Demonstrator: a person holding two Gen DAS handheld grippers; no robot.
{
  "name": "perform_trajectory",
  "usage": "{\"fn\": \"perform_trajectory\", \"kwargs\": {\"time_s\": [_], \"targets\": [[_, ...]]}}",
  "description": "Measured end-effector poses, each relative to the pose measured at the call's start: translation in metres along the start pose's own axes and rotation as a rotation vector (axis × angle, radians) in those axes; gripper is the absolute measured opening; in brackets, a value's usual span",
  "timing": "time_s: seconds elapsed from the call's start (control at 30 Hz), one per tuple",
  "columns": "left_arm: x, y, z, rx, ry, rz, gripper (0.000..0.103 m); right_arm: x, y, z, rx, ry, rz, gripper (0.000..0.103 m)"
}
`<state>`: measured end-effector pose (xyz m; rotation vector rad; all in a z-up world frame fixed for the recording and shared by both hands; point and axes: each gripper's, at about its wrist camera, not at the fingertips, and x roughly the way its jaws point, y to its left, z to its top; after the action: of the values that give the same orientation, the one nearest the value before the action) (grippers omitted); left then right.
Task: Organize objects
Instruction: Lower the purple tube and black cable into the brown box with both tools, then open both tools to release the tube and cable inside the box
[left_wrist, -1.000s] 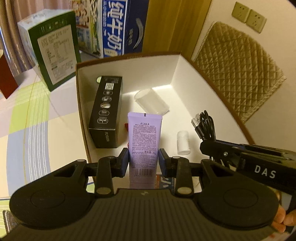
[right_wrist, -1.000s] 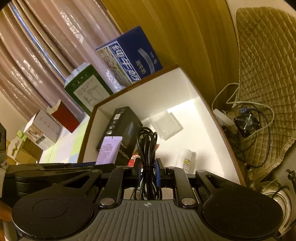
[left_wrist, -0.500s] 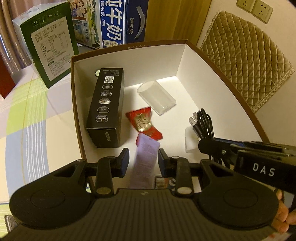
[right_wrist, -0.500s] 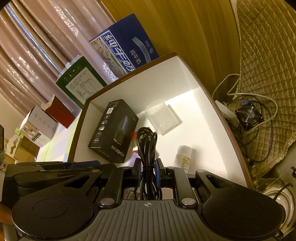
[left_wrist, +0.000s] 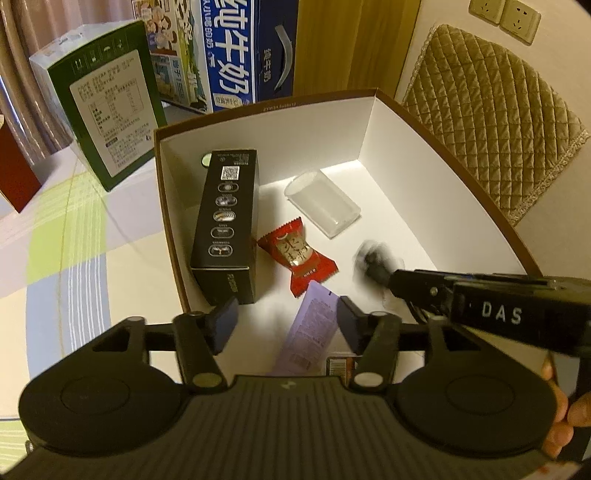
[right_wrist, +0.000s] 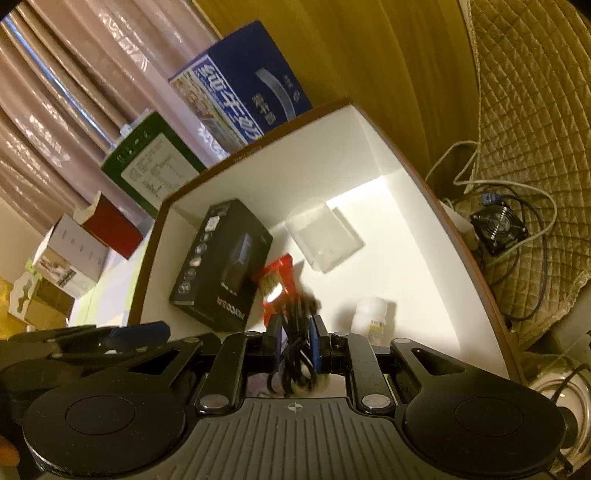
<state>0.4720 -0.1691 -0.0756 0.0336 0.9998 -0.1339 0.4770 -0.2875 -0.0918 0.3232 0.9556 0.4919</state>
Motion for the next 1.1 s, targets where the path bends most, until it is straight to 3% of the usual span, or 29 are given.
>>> {"fn": "perform_trajectory", "kwargs": {"time_s": [0.13, 0.23, 0.3, 0.37, 0.53, 0.7, 0.9, 1.1], "targets": [[-0.005, 0.001, 0.000, 0.004, -0.020, -0.007, 0.066, -0.007, 0.002, 0.002, -0.015, -0.011, 0.001, 0.016], [-0.010, 0.002, -0.001, 0.002, -0.030, -0.014, 0.072, -0.016, 0.004, 0.002, -0.040, -0.023, -0.012, 0.024], [-0.014, 0.003, -0.002, -0.002, -0.032, -0.027, 0.074, -0.022, 0.004, 0.001, -0.047, -0.031, -0.019, 0.041], [-0.018, 0.003, -0.003, 0.000, -0.036, -0.037, 0.075, -0.030, 0.005, -0.001, -0.059, -0.044, -0.023, 0.050], [-0.029, 0.002, -0.007, 0.008, -0.047, -0.055, 0.080, -0.050, 0.008, -0.007, -0.091, -0.065, -0.026, 0.063], [-0.042, 0.003, -0.014, 0.008, -0.053, -0.067, 0.083, -0.069, 0.011, -0.017, -0.117, -0.086, -0.033, 0.085], [-0.059, 0.009, -0.024, -0.015, -0.065, -0.065, 0.086, -0.088, 0.015, -0.028, -0.145, -0.106, -0.046, 0.096], [-0.074, 0.011, -0.034, -0.031, -0.073, -0.064, 0.088, -0.101, 0.018, -0.041, -0.136, -0.104, -0.049, 0.099]]}}
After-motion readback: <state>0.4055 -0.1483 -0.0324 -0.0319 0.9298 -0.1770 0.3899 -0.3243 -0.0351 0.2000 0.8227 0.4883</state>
